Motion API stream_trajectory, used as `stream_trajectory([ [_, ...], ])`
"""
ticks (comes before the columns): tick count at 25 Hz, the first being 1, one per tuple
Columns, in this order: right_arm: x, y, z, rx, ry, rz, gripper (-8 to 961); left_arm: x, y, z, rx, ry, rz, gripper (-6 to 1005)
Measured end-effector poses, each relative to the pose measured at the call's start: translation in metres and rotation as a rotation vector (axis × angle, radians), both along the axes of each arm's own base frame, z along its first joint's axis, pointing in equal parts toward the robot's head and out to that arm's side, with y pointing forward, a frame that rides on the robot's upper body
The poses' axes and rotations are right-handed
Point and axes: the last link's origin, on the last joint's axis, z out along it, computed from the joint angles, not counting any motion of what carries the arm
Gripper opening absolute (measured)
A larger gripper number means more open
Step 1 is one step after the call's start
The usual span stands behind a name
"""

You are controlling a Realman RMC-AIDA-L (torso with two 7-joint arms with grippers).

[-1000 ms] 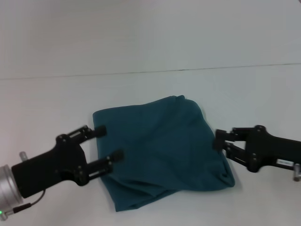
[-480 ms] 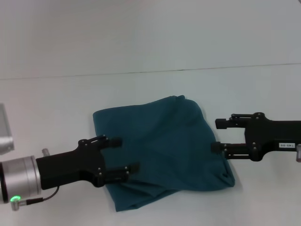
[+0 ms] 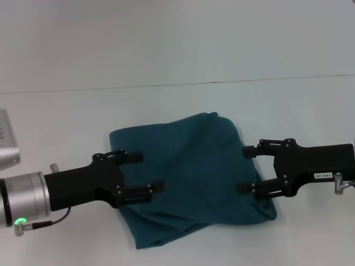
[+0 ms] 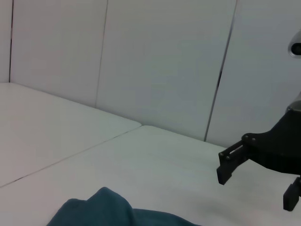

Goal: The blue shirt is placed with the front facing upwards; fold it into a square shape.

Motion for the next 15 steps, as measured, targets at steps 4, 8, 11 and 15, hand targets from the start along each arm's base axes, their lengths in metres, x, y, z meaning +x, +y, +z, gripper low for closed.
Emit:
stream_trajectory([
  [4, 0.0029, -0.0014, -0.0004, 0.002, -0.005, -0.009, 947, 0.002, 0.0018, -0.0004, 0.0, 0.005, -0.007, 872],
  [8, 0.0071, -0.0029, 0.0, 0.008, -0.011, -0.023, 949, 0.003, 0.0025, -0.0004, 0.0, 0.005, -0.01, 871],
  [11, 0.0086, -0.0036, 0.0002, 0.009, -0.013, -0.027, 949, 0.0031, 0.0025, -0.0005, 0.0, 0.005, -0.01, 870],
  [15, 0.0102, -0.0042, 0.0009, 0.011, -0.016, -0.031, 949, 0.0037, 0.0029, -0.0005, -0.001, 0.006, -0.012, 869],
])
